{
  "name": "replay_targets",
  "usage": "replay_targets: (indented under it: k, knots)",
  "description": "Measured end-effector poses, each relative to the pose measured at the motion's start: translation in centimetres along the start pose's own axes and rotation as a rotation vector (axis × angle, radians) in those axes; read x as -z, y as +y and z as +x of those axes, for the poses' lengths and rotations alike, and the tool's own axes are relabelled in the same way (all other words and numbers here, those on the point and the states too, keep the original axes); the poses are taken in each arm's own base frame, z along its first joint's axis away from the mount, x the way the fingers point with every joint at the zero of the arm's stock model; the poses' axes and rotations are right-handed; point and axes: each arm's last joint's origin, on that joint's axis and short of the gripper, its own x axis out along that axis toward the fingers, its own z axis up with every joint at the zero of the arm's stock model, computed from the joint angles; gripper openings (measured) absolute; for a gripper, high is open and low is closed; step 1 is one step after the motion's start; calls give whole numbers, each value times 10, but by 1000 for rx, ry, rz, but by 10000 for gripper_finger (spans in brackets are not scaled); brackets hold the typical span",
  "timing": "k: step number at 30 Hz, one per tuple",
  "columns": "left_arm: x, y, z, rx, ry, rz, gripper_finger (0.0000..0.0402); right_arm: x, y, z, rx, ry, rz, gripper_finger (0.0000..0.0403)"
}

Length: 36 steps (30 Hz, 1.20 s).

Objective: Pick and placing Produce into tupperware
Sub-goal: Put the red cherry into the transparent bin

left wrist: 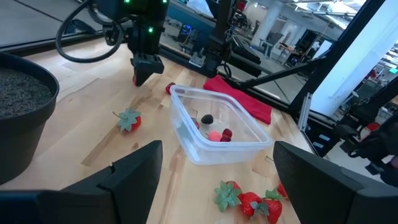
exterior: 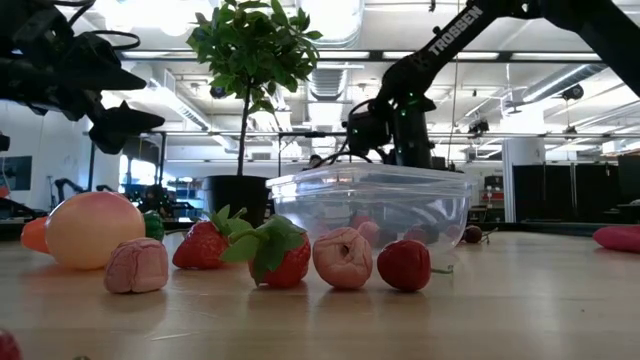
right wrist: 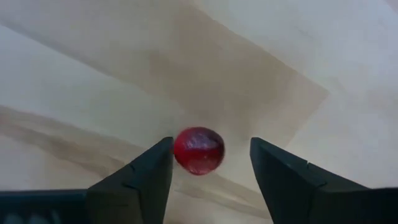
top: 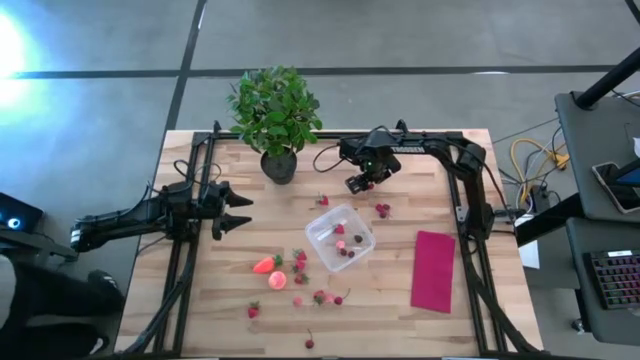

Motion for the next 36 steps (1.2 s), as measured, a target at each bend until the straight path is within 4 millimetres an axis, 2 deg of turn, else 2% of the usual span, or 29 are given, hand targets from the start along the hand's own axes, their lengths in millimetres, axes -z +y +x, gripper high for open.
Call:
replay_targets:
  k: [13, 18, 21, 24, 30, 33, 36]
  knots:
    - [0, 0, 0, 0, 0, 0, 293, 0, 1, 2, -41, -9, -8, 107]
    - [0, 0, 0, -1, 0, 0, 293, 2, 1, -2, -50, -9, -29, 88]
    - [0, 0, 0, 0, 0, 0, 293, 10, 4, -21, -106, -22, -52, 90]
    - [0, 0, 0, 0, 0, 0, 293, 27, 5, -52, -173, -53, -80, 94]
    - [0, 0, 0, -1, 0, 0, 293, 77, 13, -120, -492, -67, -153, 96]
    - [0, 0, 0, -1, 0, 0, 293, 101, 28, -138, -582, -99, -179, 101]
    - [0, 0, 0, 0, 0, 0, 293, 118, 49, -141, -647, -138, -192, 109]
